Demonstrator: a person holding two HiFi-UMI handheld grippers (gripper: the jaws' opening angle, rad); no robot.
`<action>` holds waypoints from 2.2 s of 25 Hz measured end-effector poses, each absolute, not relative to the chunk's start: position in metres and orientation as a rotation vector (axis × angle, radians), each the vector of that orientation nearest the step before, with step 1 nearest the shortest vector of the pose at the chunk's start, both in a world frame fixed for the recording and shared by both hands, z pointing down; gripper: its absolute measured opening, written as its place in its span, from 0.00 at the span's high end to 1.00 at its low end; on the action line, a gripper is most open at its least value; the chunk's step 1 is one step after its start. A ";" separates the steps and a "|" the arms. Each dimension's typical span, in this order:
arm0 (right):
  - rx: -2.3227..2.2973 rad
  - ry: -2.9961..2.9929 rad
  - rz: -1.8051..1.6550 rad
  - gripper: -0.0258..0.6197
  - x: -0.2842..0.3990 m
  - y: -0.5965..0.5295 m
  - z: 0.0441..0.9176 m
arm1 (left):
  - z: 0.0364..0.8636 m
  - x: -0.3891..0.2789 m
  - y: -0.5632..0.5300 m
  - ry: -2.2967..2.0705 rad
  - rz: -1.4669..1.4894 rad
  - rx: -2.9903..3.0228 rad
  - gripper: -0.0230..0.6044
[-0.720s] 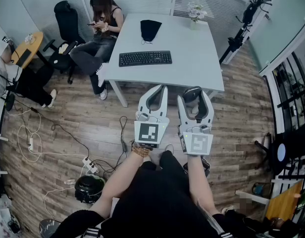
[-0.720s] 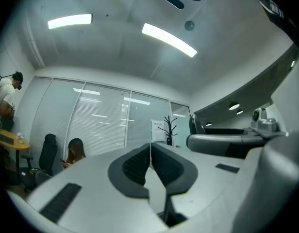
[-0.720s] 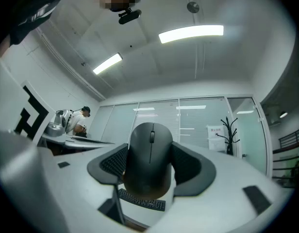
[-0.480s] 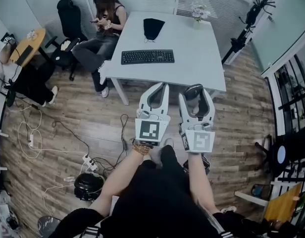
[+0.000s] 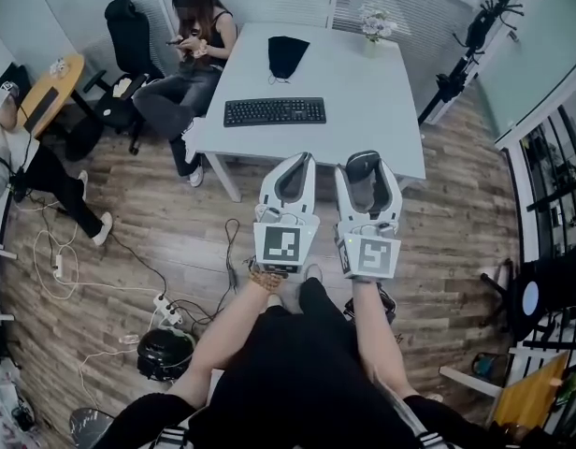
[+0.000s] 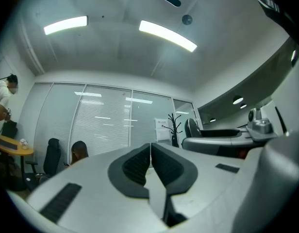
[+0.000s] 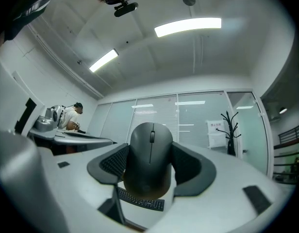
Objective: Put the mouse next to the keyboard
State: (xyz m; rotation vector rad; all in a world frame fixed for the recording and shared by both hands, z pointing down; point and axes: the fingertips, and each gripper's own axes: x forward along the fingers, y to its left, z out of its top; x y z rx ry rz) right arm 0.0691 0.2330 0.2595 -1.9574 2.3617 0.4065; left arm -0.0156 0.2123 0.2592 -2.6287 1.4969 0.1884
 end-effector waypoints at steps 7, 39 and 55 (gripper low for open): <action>-1.958 2.371 0.386 0.53 0.084 0.197 0.265 | 0.264 0.004 0.180 1.473 0.217 -2.615 0.94; -1.871 2.454 0.376 0.53 0.179 0.030 0.286 | 0.300 0.081 0.028 1.684 0.088 -2.480 0.94; -2.001 2.418 0.371 0.53 0.191 -0.046 0.300 | 0.315 0.083 -0.044 1.606 0.057 -2.549 0.94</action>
